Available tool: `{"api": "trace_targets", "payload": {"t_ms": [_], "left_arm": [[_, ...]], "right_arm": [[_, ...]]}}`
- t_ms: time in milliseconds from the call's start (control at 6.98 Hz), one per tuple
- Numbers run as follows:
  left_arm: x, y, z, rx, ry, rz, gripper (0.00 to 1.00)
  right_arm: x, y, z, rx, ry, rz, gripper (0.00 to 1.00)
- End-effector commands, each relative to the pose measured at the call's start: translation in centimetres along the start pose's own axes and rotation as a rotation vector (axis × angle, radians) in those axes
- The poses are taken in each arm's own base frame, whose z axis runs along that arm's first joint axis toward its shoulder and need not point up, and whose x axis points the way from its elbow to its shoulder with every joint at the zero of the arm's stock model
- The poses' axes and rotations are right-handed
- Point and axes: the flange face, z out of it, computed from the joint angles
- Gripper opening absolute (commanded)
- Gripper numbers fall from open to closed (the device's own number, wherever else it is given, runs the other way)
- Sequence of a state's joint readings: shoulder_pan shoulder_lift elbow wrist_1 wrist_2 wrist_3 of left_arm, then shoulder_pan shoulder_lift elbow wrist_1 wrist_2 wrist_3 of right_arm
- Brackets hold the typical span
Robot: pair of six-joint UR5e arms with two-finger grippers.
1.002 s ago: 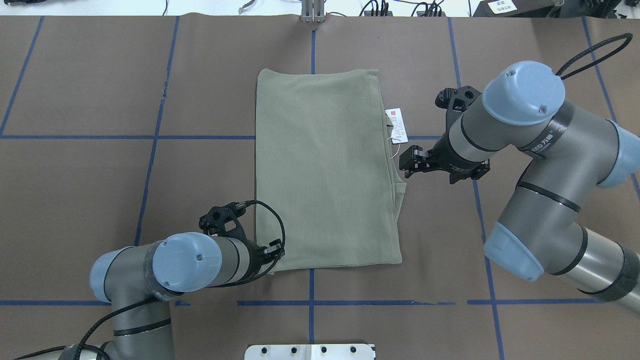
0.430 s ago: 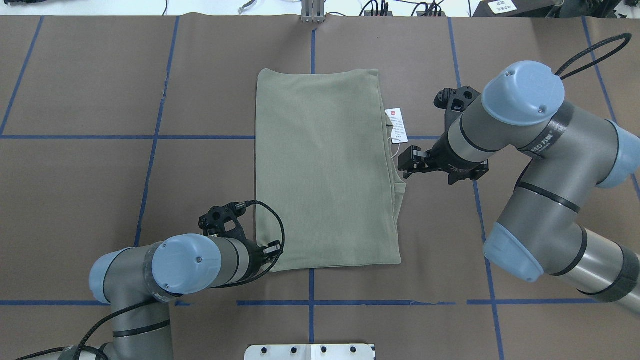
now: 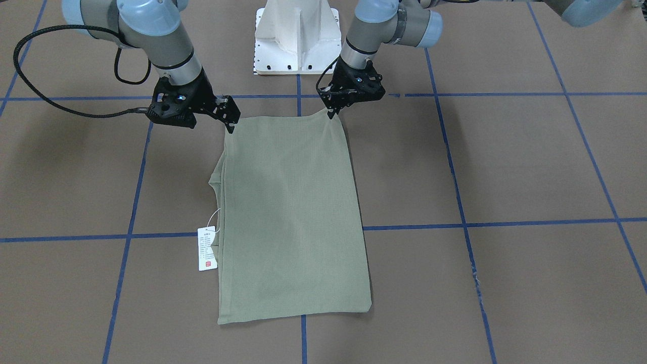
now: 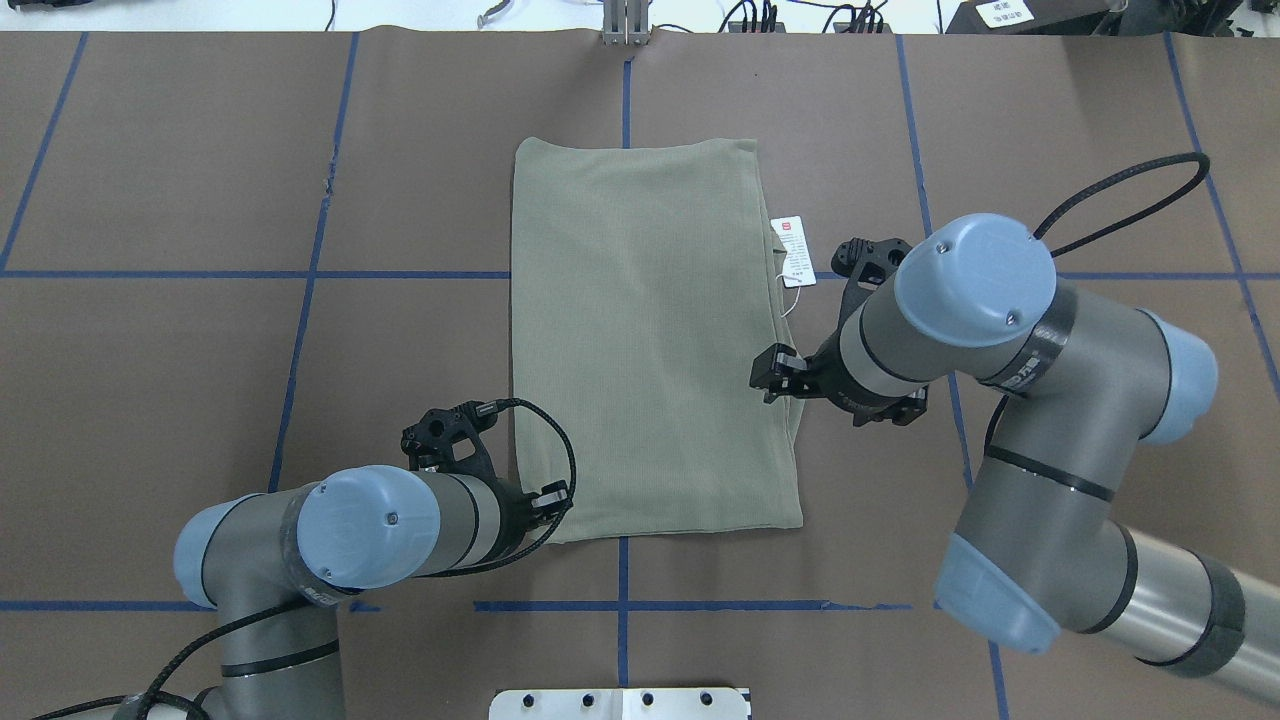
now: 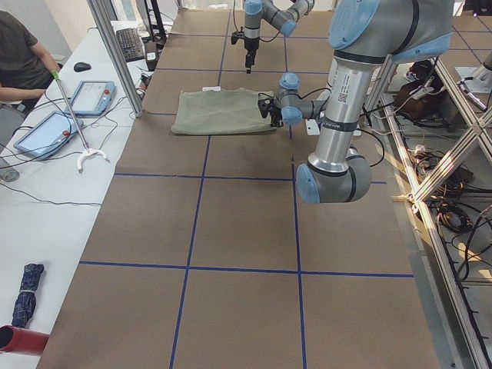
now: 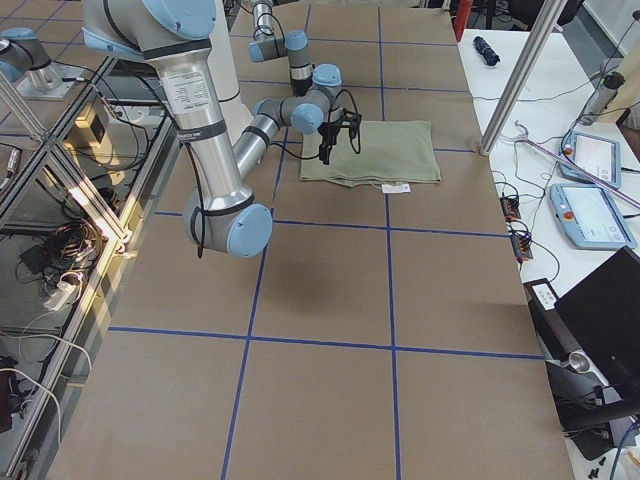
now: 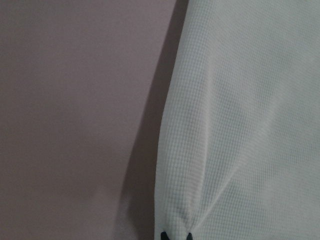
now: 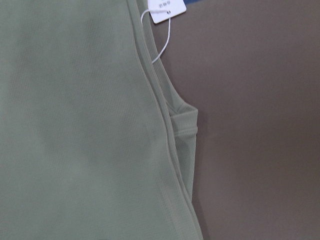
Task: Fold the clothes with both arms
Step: 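Grasp the near corners of the shirt with both grippers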
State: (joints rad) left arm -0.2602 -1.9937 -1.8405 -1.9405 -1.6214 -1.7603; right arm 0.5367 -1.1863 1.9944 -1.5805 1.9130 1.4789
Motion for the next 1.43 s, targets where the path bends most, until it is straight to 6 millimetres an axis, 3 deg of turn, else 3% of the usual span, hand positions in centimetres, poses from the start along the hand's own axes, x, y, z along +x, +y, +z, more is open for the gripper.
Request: {"api": "trace_targets", "payload": {"t_ms": [0,286,573,1002,1289], "left_arm": [[0.1,0.0,-0.1,-0.001,0.002,0.002,0.0],[0.4,0.2,-0.4,-0.008,0.01,0.003,0.0],[0.4,0.2,-0.5,-0.008,0.013,0.004,0.0],[1.0,0.2,-1.9,-0.03,0.034,0.002,0.0],[1.1,0.2,-2.0,-0.032,0.037,0.002,0.0]], "right_arm": [[-1.3,4.9,2.3,0.045,0.01,0.109,1.0],[-2.1,9.2,4.2,0.017,0.023,0.178,1.0],[-1.8,10.8,6.4,-0.001,0.062,0.184,1.0],[-1.3,10.3,8.3,0.007,0.091,0.179,1.0],[-0.9,8.3,9.0,0.036,0.103,0.198,1.0]]}}
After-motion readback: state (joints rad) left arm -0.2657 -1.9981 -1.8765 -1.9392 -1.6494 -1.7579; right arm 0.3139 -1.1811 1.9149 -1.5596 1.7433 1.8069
